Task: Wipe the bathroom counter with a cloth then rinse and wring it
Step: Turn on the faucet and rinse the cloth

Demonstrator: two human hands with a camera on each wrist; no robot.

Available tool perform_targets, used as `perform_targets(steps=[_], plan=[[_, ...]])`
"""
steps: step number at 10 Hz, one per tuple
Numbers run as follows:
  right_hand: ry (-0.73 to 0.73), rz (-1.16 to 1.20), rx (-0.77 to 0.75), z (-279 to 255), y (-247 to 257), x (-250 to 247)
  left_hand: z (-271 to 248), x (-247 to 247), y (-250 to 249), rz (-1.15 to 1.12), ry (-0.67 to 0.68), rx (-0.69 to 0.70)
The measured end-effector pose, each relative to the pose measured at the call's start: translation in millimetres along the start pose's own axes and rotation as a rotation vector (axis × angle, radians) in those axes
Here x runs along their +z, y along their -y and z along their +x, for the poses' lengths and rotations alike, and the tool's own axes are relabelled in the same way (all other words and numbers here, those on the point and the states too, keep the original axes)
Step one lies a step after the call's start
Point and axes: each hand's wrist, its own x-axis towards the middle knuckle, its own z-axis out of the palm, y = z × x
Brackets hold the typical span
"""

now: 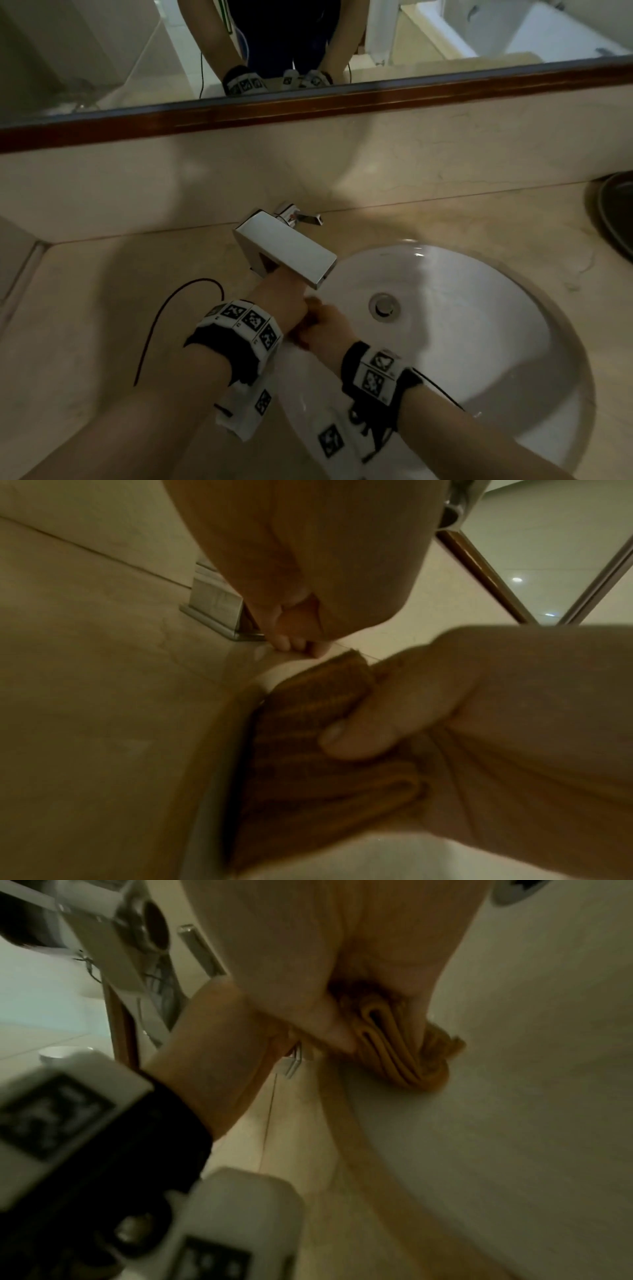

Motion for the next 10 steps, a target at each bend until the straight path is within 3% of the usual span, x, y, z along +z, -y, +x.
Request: perform_targets(steps=[1, 2, 3, 4, 5, 6, 7, 8, 9, 10], plan=[[0.047, 0.273, 0.105, -11.6, 10.8, -22.0, -4.7, -6.0, 0.3, -0.049, 0.079, 0.001], [-0.175, 0.628, 0.121, 4.8, 33.7, -41.1, -8.8, -10.3, -0.3, -0.205, -0.001, 0.035], [-0.265, 0.602, 0.101, 8.7, 48.0, -40.6, -9.1, -10.2, -1.0, -0.145, 0.04, -0.004], [-0.16, 0.499, 0.142, -7.5, 42.4, -34.8, -4.8, -6.7, 0.9, -0.073, 0.039, 0.081], [-0.169, 0.601, 0.121, -21.1, 45.9, -54.6, -9.5, -3.1, -2.7, 0.029, 0.075, 0.099], [-0.295, 0.649, 0.01, -26.6, 60.4, -99.4, -10.8, 4.2, -11.4, 0.134, 0.113, 0.169], [-0.402, 0.571, -0.096, -26.3, 74.6, -143.8, -4.0, 14.6, -21.5, -0.149, -0.099, 0.124], [-0.397, 0.498, -0.085, -9.4, 82.4, -171.6, -4.3, 15.2, -48.1, -0.371, -0.252, 0.175], [-0.198, 0.552, -0.004, 9.8, 93.7, -184.0, 1.6, 11.7, -73.4, -0.362, -0.38, 0.155], [-0.215, 0.52, -0.034, 37.1, 97.3, -197.6, 14.6, 6.3, -86.4, -0.378, -0.428, 0.045]])
